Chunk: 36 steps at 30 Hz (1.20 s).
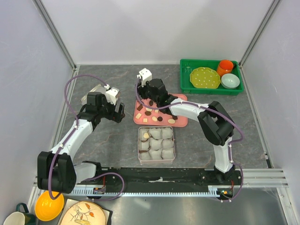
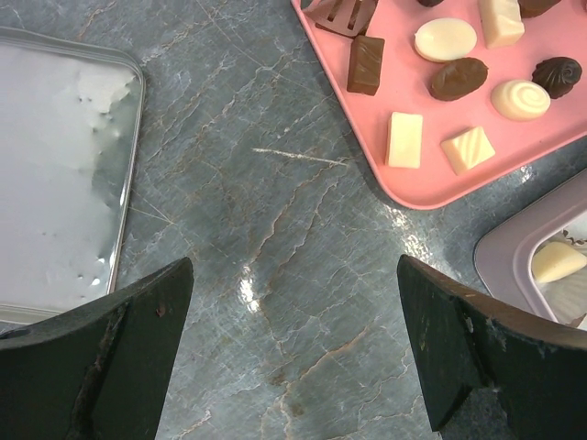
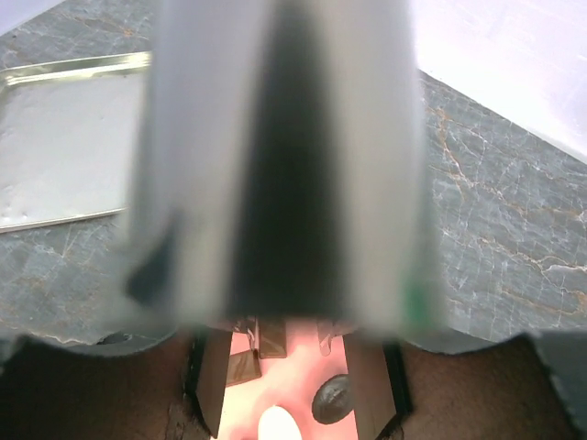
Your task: Pack the chocolate
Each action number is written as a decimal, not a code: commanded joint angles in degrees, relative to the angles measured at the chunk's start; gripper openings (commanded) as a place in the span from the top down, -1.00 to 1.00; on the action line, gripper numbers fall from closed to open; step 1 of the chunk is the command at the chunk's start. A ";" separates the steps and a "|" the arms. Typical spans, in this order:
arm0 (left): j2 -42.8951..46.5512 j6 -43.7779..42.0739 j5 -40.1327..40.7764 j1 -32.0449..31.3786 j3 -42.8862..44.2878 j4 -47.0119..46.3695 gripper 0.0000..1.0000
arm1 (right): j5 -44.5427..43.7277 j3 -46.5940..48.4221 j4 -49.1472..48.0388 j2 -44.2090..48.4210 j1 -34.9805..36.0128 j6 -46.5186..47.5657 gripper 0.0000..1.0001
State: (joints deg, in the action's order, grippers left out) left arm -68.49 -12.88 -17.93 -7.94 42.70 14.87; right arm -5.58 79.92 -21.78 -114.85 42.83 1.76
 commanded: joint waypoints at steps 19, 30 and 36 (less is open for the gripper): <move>2.48 -1.27 1.24 0.30 -1.04 0.16 -0.99 | 1.72 1.73 -1.25 -0.73 -1.43 -0.88 0.39; 3.10 -1.35 1.32 0.30 -1.04 0.68 -0.99 | 2.42 -7.91 -0.63 17.54 -0.91 -1.41 0.56; 3.27 -1.18 0.88 0.30 -0.95 1.04 -0.99 | 1.55 -16.36 3.49 29.84 1.55 -1.58 0.59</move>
State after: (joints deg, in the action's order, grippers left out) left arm -66.67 -12.91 -17.39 -7.94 41.78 16.14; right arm -3.86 67.99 -19.00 -91.94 42.39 0.73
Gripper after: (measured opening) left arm 0.991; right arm 0.338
